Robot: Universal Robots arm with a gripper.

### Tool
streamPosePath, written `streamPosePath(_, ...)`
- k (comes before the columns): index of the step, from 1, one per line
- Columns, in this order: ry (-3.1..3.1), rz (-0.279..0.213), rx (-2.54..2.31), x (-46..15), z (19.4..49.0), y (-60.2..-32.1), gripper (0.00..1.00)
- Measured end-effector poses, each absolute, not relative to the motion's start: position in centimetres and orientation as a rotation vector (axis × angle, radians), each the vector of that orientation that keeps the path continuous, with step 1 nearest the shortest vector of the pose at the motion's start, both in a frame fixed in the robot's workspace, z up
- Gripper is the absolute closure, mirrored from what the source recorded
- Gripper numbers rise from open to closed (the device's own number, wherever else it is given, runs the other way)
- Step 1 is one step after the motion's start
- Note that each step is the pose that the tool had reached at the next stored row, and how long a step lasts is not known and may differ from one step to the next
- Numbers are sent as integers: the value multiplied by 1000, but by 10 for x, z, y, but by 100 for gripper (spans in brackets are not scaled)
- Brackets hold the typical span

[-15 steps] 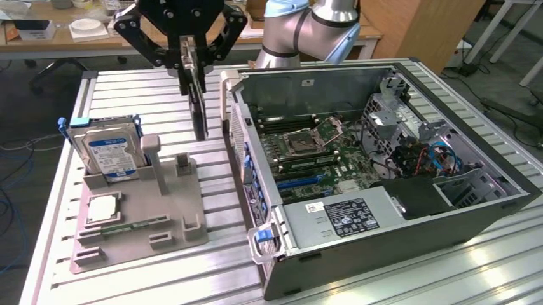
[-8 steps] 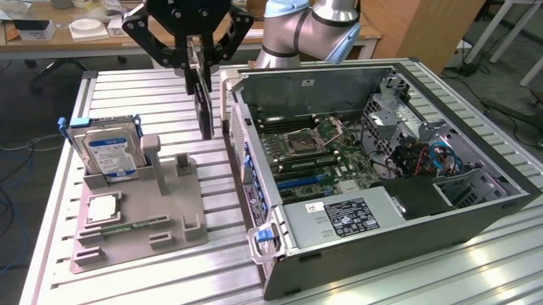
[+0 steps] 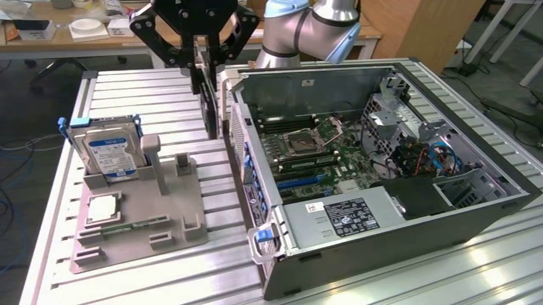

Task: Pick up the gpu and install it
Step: 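Pick up the gpu and move the gpu toward the slot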

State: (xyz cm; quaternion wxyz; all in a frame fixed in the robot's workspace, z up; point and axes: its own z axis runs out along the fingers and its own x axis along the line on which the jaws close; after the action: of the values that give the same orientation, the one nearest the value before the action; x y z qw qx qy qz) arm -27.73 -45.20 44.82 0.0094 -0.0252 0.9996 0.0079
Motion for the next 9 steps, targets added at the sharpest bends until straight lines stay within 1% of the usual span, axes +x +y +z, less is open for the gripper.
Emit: streamPosePath(9,3122,25,-85,-267,448,-452,74)
